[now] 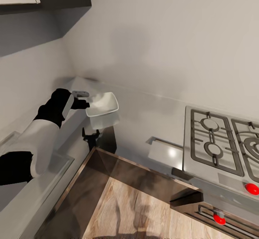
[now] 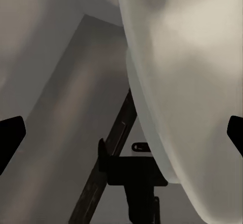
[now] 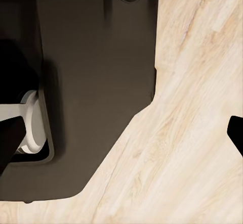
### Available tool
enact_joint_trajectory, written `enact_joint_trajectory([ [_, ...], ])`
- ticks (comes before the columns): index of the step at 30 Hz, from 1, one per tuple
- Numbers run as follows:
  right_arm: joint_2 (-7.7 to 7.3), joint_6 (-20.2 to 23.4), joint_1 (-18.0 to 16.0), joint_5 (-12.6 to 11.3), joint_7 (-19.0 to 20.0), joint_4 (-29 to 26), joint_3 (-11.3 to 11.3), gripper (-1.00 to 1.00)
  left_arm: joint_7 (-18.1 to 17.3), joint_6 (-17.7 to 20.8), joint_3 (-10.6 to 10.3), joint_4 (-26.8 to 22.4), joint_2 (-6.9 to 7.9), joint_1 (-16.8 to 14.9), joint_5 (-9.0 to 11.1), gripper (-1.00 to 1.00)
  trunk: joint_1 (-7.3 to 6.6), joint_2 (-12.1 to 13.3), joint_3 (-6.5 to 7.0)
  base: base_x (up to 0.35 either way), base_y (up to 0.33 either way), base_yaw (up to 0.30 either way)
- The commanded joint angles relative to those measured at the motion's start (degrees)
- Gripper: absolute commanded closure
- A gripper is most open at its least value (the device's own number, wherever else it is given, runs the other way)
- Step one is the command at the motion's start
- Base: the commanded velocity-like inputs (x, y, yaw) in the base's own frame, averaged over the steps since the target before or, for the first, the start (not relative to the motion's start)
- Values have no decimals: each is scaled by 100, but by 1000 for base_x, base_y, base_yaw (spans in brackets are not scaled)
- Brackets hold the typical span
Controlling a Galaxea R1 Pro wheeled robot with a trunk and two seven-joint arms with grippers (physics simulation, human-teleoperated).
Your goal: In the kitchen, take the Vidalia onion out of the sink, dice it on the chopping board with the paring knife, put the diced onion into the bowl on the countertop, then place both the paring knife and the chopping board into the sink.
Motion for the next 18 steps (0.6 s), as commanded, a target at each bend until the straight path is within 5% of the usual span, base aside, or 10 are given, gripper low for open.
enact_joint_trajectory([
  [1,1,-18,-2,2,-21,3,6,-100,16,20,-15,-3,3,-4,8,-100,3,-10,-17,0,0,0],
  [18,1,-18,-1,2,-21,6,6,-100,9,-11,-15,121,-68,-4,9,-100,3,-10,-152,0,0,0],
])
